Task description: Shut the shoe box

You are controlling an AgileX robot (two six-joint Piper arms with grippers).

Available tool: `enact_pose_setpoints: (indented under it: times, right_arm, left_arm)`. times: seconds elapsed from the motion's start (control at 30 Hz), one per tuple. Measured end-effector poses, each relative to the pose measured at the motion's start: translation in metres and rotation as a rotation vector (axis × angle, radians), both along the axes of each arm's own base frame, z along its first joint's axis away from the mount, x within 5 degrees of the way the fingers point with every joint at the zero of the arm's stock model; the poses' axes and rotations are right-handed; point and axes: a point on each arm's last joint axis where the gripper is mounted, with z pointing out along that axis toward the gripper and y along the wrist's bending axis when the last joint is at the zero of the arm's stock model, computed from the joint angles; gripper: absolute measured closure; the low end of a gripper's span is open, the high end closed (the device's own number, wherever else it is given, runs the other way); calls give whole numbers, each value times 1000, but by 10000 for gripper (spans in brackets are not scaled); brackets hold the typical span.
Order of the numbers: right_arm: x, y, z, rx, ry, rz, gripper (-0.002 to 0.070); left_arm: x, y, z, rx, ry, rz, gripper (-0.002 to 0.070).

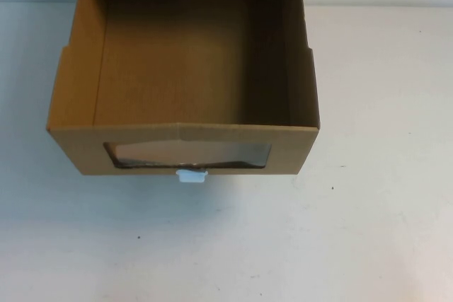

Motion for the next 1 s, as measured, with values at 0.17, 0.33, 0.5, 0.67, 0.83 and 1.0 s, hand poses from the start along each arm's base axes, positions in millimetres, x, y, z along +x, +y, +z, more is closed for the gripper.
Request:
enact_pose_setpoints:
  times: [0.17,0.33,0.5,0.67,0.83,1.0]
  right_arm:
    - [0,0,0,0,0,0,689]
    - [0,0,0,0,0,0,689]
    - [0,0,0,0,0,0,689]
    - [0,0,0,0,0,0,689]
    - [0,0,0,0,0,0,689]
    - [0,0,0,0,0,0,689]
  left_arm:
    - [0,0,0,2,0,0,680]
    - [0,0,0,2,-2,0,680]
    - [0,0,0,2,-2,0,680]
    - [0,0,0,-4,-5,1,680]
    - [2,-4,7,-246,-63,17,680]
    - [3,-7,20,-692,-158,58,680]
